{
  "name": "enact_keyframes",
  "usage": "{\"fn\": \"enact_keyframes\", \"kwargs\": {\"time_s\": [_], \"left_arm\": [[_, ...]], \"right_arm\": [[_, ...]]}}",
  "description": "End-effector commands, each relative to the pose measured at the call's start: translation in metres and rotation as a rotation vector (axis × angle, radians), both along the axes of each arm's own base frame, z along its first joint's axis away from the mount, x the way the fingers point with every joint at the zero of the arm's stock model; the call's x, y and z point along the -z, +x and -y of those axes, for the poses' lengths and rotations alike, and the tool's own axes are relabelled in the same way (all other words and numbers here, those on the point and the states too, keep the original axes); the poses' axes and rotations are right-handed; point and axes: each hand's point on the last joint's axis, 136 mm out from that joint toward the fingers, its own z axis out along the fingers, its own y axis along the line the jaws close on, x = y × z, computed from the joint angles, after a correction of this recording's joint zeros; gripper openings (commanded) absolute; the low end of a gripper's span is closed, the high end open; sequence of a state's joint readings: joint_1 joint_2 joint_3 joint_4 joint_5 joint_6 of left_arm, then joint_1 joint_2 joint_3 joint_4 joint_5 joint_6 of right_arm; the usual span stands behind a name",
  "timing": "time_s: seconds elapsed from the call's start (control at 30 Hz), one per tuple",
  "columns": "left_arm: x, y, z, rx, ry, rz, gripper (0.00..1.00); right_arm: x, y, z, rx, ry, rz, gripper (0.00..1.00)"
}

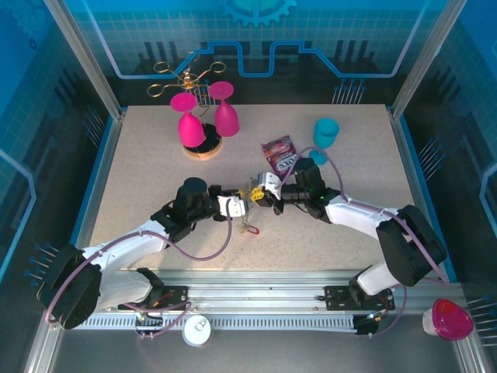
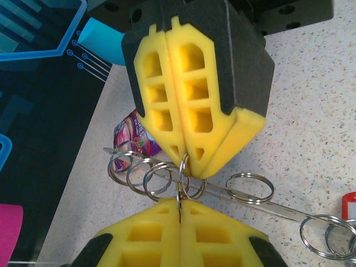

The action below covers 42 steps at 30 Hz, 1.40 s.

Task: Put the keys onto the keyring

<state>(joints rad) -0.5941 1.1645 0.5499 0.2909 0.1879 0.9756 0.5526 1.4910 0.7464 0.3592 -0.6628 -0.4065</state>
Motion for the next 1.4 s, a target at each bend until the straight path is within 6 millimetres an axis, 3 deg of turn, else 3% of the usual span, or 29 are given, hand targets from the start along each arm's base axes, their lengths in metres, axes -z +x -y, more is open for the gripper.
{"fn": "enact_keyframes", "kwargs": {"time_s": [0.0,0.2,0.53,0.73,0.87,0.97,1.17,1.37], "left_arm": [[0.022,-0.008,0.000,0.024,0.046,-0.040,0.00],[0.024,-0.007,0.000,0.022,0.049,-0.049,0.00],[0.019,-0.007,0.001,0.023,0.033,-0.046,0.00],[0.020,-0.009,0.002,0.025,0.021,-0.072,0.00],[0.009,-0.009,0.002,0.022,-0.056,-0.123,0.00],[0.008,-0.012,0.000,0.028,-0.071,-0.153,0.07],[0.005,-0.017,-0.006,0.031,-0.108,-0.224,0.33],[-0.023,-0.021,-0.025,0.005,-0.224,-0.282,0.37]], "right_arm": [[-0.024,0.003,-0.001,-0.020,0.083,0.056,0.00],[-0.024,-0.004,-0.001,-0.056,0.092,0.043,0.00],[-0.021,0.002,0.001,-0.015,0.084,0.044,0.00],[-0.030,-0.001,0.000,-0.025,0.137,0.070,0.00],[-0.036,-0.002,-0.001,-0.035,0.166,0.087,0.00],[-0.037,-0.001,-0.002,-0.037,0.178,0.092,0.00],[-0.037,-0.002,0.000,-0.044,0.191,0.092,0.00],[-0.030,-0.005,0.007,-0.065,0.169,0.072,0.00]]}}
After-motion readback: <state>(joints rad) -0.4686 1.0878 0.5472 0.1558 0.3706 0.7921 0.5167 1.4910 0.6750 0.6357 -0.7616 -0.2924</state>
